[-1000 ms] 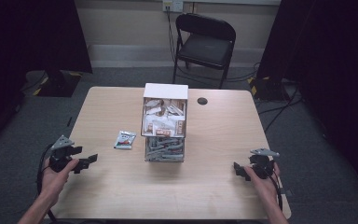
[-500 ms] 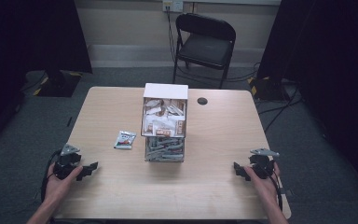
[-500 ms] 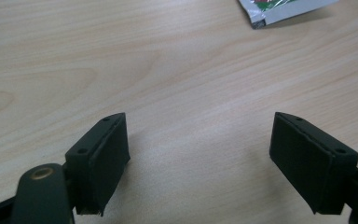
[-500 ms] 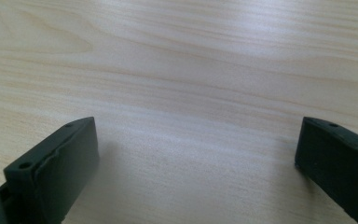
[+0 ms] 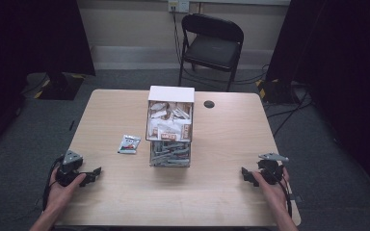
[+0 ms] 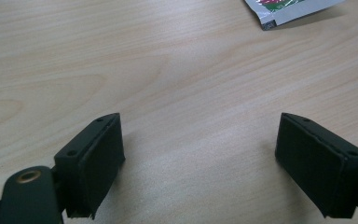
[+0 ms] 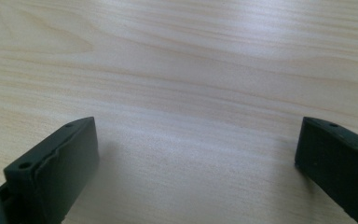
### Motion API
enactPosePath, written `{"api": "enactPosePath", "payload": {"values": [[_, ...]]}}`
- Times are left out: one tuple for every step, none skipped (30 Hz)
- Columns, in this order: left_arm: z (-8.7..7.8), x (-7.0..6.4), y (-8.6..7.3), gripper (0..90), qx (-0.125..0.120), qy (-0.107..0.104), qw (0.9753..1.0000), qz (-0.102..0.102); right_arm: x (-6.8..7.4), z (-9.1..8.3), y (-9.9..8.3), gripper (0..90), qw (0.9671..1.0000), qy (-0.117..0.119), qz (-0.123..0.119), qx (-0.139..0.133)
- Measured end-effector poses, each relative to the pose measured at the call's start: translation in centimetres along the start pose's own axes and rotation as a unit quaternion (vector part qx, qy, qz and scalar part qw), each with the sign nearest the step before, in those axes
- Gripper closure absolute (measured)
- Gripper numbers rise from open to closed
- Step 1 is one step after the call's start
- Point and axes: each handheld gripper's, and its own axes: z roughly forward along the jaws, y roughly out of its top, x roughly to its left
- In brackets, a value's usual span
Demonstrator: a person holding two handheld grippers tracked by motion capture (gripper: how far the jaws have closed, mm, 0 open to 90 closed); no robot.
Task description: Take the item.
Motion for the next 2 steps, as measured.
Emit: {"api": "enactPosePath", "payload": {"values": [[-0.01,0.00,0.00,15.0,0.000,0.000,1.0000,0.000,0.00,0.00,0.00,0.0,1.0000,0.000,0.000,0.000],[0.00,-0.01,-0.01,15.0,0.000,0.000,1.0000,0.000,0.00,0.00,0.00,0.0,1.0000,0.000,0.000,0.000]]}}
